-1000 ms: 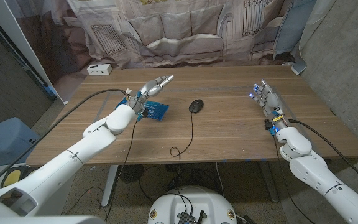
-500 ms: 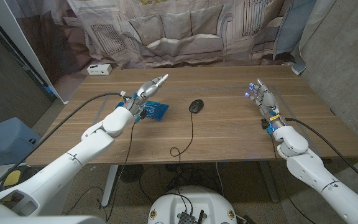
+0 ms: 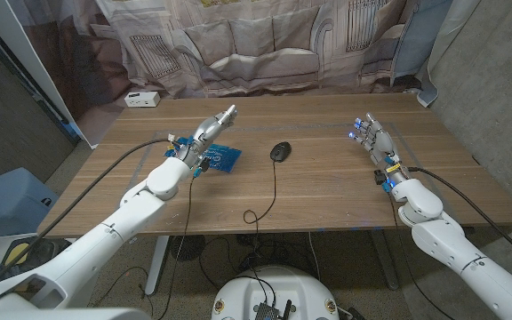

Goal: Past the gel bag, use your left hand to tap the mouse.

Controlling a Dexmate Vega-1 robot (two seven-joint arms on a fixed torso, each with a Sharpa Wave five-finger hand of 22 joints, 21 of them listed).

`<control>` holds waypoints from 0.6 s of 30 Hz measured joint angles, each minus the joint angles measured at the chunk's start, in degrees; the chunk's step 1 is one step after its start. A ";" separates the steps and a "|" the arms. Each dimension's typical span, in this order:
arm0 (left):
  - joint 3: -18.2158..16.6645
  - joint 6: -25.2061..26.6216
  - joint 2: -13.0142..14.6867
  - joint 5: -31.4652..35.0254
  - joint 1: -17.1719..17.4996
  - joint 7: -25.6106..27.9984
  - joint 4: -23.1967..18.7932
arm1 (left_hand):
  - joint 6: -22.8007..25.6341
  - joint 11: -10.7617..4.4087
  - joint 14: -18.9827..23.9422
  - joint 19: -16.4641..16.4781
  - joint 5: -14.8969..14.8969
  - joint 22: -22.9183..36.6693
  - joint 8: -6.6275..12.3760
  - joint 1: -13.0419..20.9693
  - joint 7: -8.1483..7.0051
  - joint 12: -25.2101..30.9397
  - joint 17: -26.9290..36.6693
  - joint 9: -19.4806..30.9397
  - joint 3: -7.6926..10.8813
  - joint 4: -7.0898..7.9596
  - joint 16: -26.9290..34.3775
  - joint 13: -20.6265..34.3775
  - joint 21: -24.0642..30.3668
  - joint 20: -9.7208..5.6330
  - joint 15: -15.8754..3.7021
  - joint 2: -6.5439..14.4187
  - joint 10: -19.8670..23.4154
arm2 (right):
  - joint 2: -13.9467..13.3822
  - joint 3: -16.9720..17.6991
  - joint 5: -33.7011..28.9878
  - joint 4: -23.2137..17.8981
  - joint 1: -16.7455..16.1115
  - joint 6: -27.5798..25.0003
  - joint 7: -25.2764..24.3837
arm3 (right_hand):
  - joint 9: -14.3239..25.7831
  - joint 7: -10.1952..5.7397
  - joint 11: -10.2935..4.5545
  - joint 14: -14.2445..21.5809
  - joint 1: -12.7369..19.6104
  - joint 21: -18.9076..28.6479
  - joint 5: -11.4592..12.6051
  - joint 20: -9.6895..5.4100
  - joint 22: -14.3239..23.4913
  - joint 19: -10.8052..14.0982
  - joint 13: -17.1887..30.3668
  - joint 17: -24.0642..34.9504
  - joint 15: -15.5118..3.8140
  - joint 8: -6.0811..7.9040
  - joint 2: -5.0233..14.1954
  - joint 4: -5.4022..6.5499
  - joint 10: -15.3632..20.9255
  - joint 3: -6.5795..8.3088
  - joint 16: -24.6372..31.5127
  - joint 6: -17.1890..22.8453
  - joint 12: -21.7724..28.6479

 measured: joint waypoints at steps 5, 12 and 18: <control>-0.15 -2.06 -0.94 -1.41 -0.12 -0.75 1.79 | 0.31 0.00 0.00 -0.08 0.00 0.00 0.00 0.00 -0.31 0.00 0.00 0.00 0.08 -0.07 0.00 0.00 0.00 0.14 0.00 0.00 0.00 | -0.27 -0.27 -0.28 0.24 0.14 0.28 0.62 | 0.00 0.31 0.32 -0.45 0.00 -0.21 0.00 -0.22 0.00 -0.22 0.00 0.00 -0.01 0.00 0.00 -0.03 -0.51 -0.03 -0.03 -0.31 0.00; -0.42 -4.45 -2.11 -2.88 0.27 -0.97 3.42 | 0.31 -0.06 0.53 -0.19 0.00 0.00 0.00 0.00 -0.31 0.00 0.00 0.00 0.09 -0.06 0.00 0.00 -0.24 0.25 0.09 0.00 0.56 | -0.10 -1.13 -0.33 1.00 0.89 0.34 1.59 | 0.00 0.00 0.32 -0.44 -0.31 -0.21 0.00 -0.22 0.00 -0.22 0.01 0.01 -0.01 0.00 -0.31 -0.03 -0.51 -0.03 -0.03 -0.62 0.00; -0.66 -5.37 -2.66 -3.71 0.82 -0.89 3.94 | 0.61 0.00 0.61 -0.19 -0.25 0.01 0.00 0.30 -0.62 0.00 0.01 0.00 -0.06 -0.21 0.00 0.01 -0.39 0.25 0.00 -0.30 0.62 | 0.09 -1.73 -0.34 1.61 1.42 0.36 2.32 | 0.00 0.00 0.32 -0.44 -0.31 -0.21 0.00 -0.21 0.00 -0.22 0.16 0.01 0.00 0.00 -0.31 -0.03 -0.51 -0.03 -0.03 -0.62 0.00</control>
